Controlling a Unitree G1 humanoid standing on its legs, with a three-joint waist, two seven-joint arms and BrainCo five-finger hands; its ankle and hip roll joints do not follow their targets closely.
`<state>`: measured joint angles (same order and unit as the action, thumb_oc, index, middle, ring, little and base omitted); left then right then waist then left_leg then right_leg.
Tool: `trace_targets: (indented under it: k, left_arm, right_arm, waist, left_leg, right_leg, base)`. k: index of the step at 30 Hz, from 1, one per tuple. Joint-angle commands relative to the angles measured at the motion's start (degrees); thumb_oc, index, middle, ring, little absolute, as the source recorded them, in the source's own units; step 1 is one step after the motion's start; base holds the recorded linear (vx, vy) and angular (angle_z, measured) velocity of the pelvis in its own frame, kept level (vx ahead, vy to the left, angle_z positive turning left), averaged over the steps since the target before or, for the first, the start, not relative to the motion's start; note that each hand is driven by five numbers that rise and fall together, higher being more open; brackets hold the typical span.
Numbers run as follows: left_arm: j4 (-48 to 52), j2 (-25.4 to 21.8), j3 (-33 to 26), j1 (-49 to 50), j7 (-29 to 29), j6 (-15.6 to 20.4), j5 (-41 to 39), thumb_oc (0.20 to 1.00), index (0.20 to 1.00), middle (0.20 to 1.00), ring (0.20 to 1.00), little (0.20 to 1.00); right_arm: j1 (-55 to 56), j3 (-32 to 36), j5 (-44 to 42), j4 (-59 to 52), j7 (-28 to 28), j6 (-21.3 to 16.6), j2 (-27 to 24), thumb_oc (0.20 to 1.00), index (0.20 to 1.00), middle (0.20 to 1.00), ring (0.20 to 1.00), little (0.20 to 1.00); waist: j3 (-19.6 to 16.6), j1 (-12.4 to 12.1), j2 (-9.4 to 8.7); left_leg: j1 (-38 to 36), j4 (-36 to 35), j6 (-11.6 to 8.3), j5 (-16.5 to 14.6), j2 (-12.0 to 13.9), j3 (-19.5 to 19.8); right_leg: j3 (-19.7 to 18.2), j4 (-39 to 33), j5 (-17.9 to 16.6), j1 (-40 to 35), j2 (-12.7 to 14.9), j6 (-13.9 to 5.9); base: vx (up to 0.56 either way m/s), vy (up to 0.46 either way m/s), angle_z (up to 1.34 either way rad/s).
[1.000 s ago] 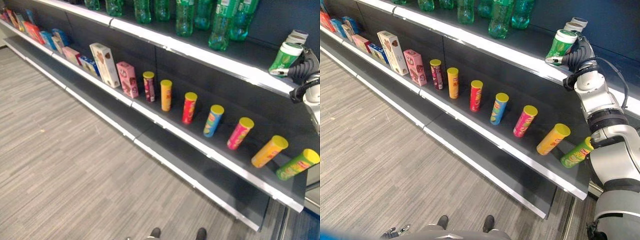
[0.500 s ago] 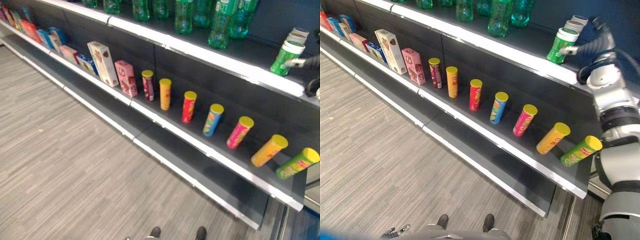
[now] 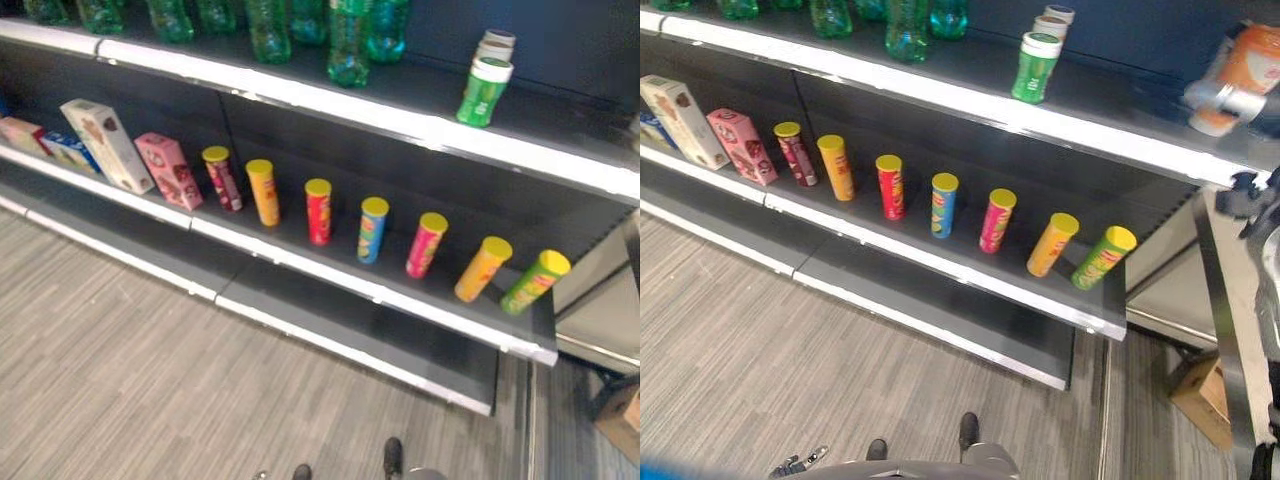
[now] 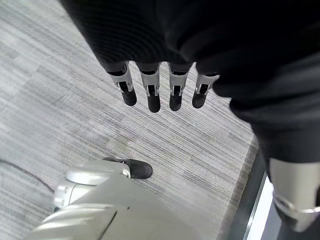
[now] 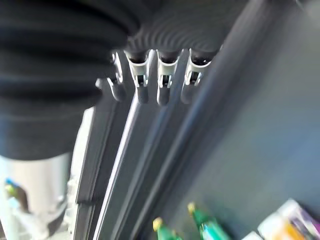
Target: Put the goods on the table back onto the shelves and tidy them up.
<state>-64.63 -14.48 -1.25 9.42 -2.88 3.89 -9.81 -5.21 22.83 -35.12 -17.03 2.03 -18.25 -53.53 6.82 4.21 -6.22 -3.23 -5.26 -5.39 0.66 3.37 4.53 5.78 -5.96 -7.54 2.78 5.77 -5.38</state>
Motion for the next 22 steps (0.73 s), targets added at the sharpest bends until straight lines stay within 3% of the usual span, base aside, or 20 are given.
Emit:
trace_targets:
  k: [1,2,3,5,8,10,12,13,14,16,17,20,22]
  left_arm:
    - [-1.6,-4.0,1.2,-0.6,1.6,1.6,3.7,1.000,1.000,1.000,1.000,1.000]
    - [-1.6,-4.0,1.2,-0.6,1.6,1.6,3.7,1.000,1.000,1.000,1.000,1.000]
    - [-1.6,-4.4,0.6,-0.7,2.4,1.6,5.0,1.000,1.000,1.000,1.000,1.000]
    - [-1.3,-4.4,0.6,-0.4,2.9,1.8,5.5,1.000,1.000,1.000,1.000,1.000]
    - [-1.1,-4.1,0.8,-0.3,4.0,2.0,7.0,1.000,1.000,1.000,1.000,1.000]
    - [-0.8,-4.2,0.7,-0.8,4.5,2.0,7.2,1.000,1.000,1.000,1.000,1.000]
    - [-0.2,-4.4,1.1,-2.0,5.8,2.1,7.0,1.000,1.000,1.000,1.000,1.000]
    - [0.3,-4.7,2.0,-2.9,6.7,2.0,6.7,1.000,1.000,1.000,1.000,1.000]
    - [0.5,-4.7,2.6,-3.3,6.9,1.8,6.3,1.000,1.000,1.000,1.000,1.000]
    - [0.5,-4.1,4.5,-4.7,6.0,1.4,5.5,1.000,1.000,1.000,1.000,1.000]
    - [0.5,-4.1,4.5,-4.7,6.0,1.4,5.5,1.000,1.000,1.000,1.000,1.000]
    - [-0.1,-2.9,6.1,-7.4,2.5,0.8,3.1,1.000,1.000,1.000,1.000,1.000]
    - [0.0,-3.0,6.3,-7.9,1.6,0.8,2.4,1.000,1.000,1.000,1.000,1.000]
  right_arm:
    - [-2.3,-5.1,-16.6,2.0,-13.2,0.1,3.0,1.000,1.000,1.000,1.000,1.000]
    - [-2.3,-5.0,-16.6,1.9,-13.2,0.2,3.1,1.000,1.000,1.000,1.000,1.000]
    - [2.4,-7.1,-16.8,-0.3,-17.4,4.3,3.5,1.000,1.000,1.000,1.000,1.000]
    - [4.7,-8.6,-18.5,-0.6,-20.0,6.4,4.6,1.000,1.000,1.000,1.000,1.000]
    - [10.8,-15.6,-22.4,2.8,-24.7,11.4,11.5,1.000,1.000,1.000,1.000,1.000]
    - [14.1,-21.0,-20.0,7.3,-26.7,15.0,13.0,1.000,1.000,1.000,1.000,1.000]
    - [16.9,-27.2,-9.5,17.7,-28.7,19.2,11.1,1.000,1.000,1.000,1.000,1.000]
    - [18.1,-30.6,3.7,24.7,-30.5,19.4,8.5,1.000,1.000,1.000,1.000,1.000]
    - [18.0,-32.5,10.8,30.2,-28.7,18.8,9.3,1.000,1.000,1.000,1.000,1.000]
    - [14.4,-33.9,22.3,45.7,-18.5,17.0,16.7,1.000,1.000,1.000,1.000,1.000]
    - [14.3,-34.0,22.3,45.8,-18.5,16.9,16.7,1.000,1.000,1.000,1.000,1.000]
    - [6.4,-31.1,29.1,67.4,-3.9,16.4,31.5,1.000,1.000,1.000,1.000,1.000]
    - [4.8,-30.3,29.1,72.0,-1.5,17.3,33.8,1.000,1.000,1.000,1.000,1.000]
  waist:
    - [-0.7,-1.0,-0.91]
    - [-0.8,-1.1,-0.93]
    - [-0.4,-0.1,-0.56]
    - [-0.3,0.0,-0.46]
    - [0.0,1.0,0.13]
    - [0.2,1.7,0.23]
    - [0.6,2.4,0.30]
    - [1.1,2.9,0.35]
    - [1.2,3.1,0.39]
    - [1.4,3.4,0.55]
    - [1.3,3.4,0.49]
    - [1.2,2.7,1.30]
    - [1.2,2.5,1.55]
  left_leg:
    - [-0.6,2.5,1.70,-6.7,0.3,-6.4]
    - [-0.6,2.5,1.70,-6.7,0.3,-6.5]
    - [-1.4,2.3,1.84,-7.3,0.1,-7.7]
    - [-1.6,2.3,1.94,-7.4,-0.1,-8.5]
    - [-2.2,2.3,2.34,-7.6,-0.9,-10.3]
    - [-2.3,2.1,2.36,-7.6,-1.4,-11.4]
    - [-2.8,2.1,2.40,-7.6,-1.6,-12.3]
    - [-3.0,1.9,2.51,-7.6,-1.7,-12.6]
    - [-3.0,1.9,2.59,-7.6,-1.7,-12.6]
    - [-3.0,2.0,2.91,-7.7,-1.9,-12.6]
    - [-2.8,2.0,2.91,-7.6,-2.0,-12.6]
    - [-2.7,2.6,3.61,-8.0,-2.2,-12.0]
    - [-2.8,2.8,3.73,-8.2,-2.2,-11.7]
  right_leg:
    - [-4.8,3.0,5.7,-1.0,4.9,-6.34]
    - [-4.9,3.1,5.7,-0.9,4.9,-6.34]
    - [-6.1,3.0,5.5,-0.6,5.0,-6.61]
    - [-6.9,3.1,5.2,-0.3,5.1,-6.81]
    - [-8.6,3.1,4.1,0.7,5.6,-7.27]
    - [-9.7,3.1,3.5,1.3,5.8,-7.57]
    - [-10.3,3.1,3.1,1.5,5.9,-7.68]
    - [-10.3,3.0,3.0,1.6,5.9,-7.73]
    - [-10.3,2.9,3.0,1.6,6.0,-7.73]
    - [-10.4,2.9,2.8,1.6,6.1,-7.74]
    - [-10.5,2.9,2.8,1.8,6.1,-7.74]
    - [-10.5,2.8,3.2,1.5,6.1,-7.55]
    - [-10.3,2.8,3.4,1.2,6.0,-7.46]
  base:
    - [-0.05,0.090,-0.49]
    - [-0.04,0.120,-0.56]
    - [0.00,0.057,-0.40]
    - [-0.02,0.072,-0.29]
    - [-0.04,0.095,-0.40]
    - [-0.03,0.080,-0.33]
    - [-0.05,0.074,-0.41]
    - [-0.06,0.063,-0.29]
    - [-0.05,0.039,-0.27]
    - [-0.03,0.016,-0.10]
    - [-0.01,0.007,-0.20]
    - [0.02,-0.016,-0.18]
    - [0.00,0.000,0.00]
